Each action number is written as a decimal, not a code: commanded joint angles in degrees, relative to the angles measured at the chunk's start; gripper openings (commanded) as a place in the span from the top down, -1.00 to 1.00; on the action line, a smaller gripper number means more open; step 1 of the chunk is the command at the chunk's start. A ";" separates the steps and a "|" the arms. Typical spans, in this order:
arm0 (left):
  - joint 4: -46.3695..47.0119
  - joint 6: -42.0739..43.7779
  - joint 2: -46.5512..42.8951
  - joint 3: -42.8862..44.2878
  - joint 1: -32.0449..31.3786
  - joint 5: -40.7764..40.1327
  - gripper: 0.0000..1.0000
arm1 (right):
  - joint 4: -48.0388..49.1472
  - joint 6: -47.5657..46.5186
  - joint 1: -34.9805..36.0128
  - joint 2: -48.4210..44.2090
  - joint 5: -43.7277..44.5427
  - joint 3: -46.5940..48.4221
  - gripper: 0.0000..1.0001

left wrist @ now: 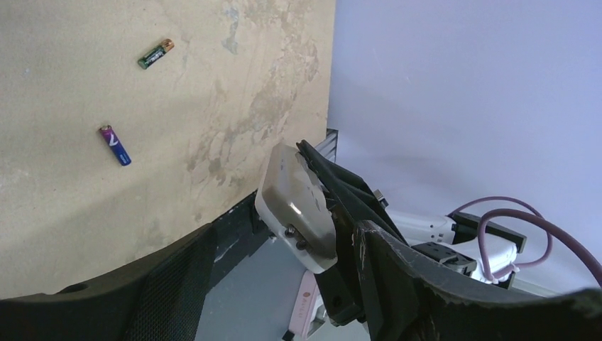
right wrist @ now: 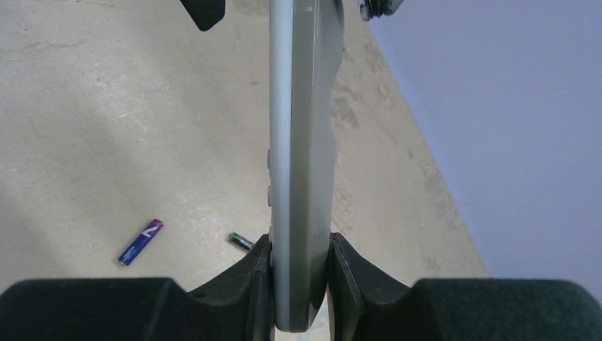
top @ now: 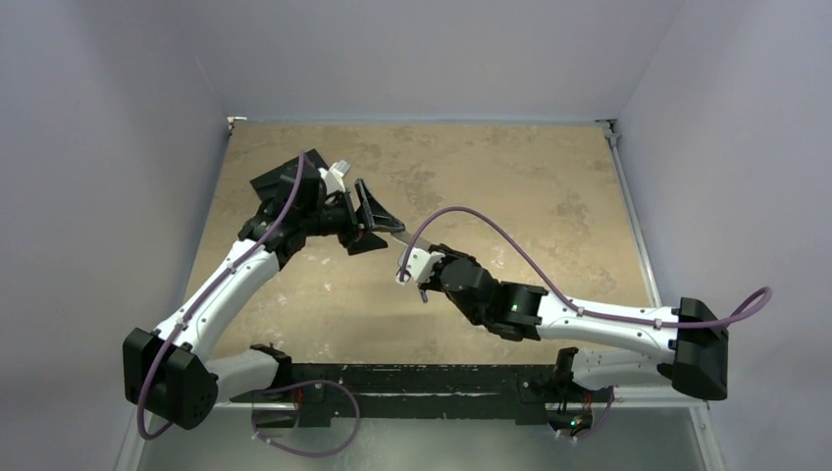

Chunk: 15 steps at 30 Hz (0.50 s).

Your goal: Load the batteries into the remote control

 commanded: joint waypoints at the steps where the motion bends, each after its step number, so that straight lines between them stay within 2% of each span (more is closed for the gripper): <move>1: 2.02 -2.01 -1.97 0.06 0.45 2.81 -0.40 | 9.33 -7.41 1.62 -0.96 3.91 -0.64 1.00; 10: 4.22 -3.78 -2.52 -1.17 0.45 5.28 -0.36 | 25.75 -23.37 3.69 -0.95 6.36 -5.65 1.00; 15: 5.87 -4.99 -2.96 -1.81 0.45 6.25 -0.27 | 34.37 -29.96 4.60 0.84 8.79 -7.53 1.00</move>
